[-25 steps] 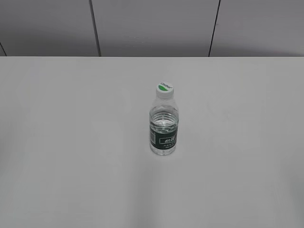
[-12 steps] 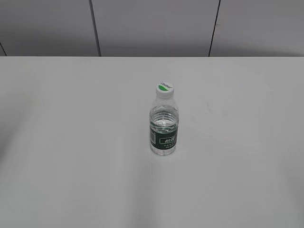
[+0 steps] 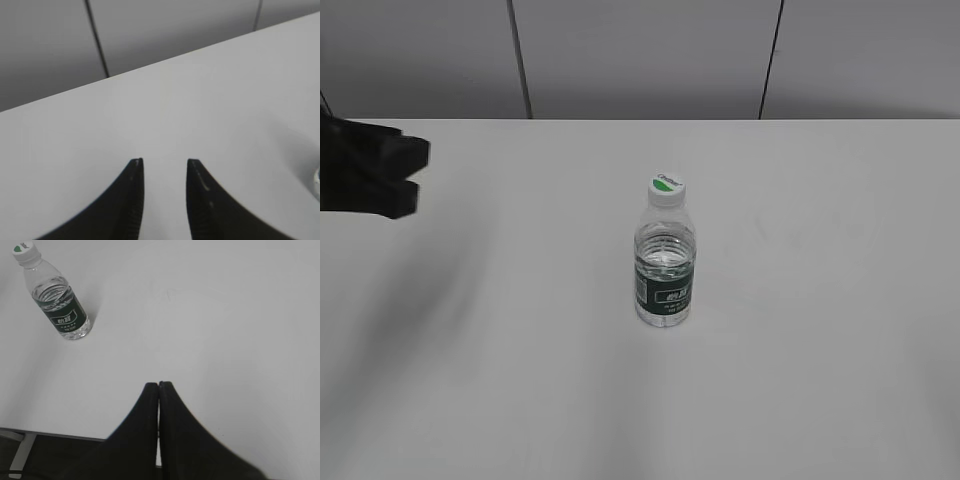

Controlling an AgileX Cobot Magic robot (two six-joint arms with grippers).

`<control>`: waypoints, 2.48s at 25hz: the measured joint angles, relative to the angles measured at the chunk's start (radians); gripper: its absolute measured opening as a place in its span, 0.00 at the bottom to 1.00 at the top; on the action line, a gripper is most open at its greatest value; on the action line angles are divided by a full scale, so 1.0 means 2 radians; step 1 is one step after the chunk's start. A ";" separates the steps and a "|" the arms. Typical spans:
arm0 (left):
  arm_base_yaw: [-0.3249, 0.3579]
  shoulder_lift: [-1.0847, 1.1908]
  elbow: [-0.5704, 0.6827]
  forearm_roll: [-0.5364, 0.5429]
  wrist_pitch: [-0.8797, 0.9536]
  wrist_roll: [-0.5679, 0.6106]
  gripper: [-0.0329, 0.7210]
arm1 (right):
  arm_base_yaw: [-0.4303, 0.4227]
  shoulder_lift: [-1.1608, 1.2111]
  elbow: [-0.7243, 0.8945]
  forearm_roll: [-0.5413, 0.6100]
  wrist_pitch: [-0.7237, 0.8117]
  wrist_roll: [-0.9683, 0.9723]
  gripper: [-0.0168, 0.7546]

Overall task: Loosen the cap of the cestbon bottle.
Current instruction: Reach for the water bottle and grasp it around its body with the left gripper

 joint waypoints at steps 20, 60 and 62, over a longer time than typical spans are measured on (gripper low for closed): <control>-0.086 0.210 0.000 0.011 -0.229 -0.042 0.28 | 0.000 0.000 0.000 0.000 0.000 0.000 0.03; -0.095 0.417 -0.005 0.329 -0.525 -0.222 0.83 | 0.000 0.000 0.000 0.000 0.000 0.000 0.03; -0.096 0.424 -0.016 0.329 -0.527 -0.223 0.83 | 0.000 0.000 0.000 0.000 0.000 0.000 0.03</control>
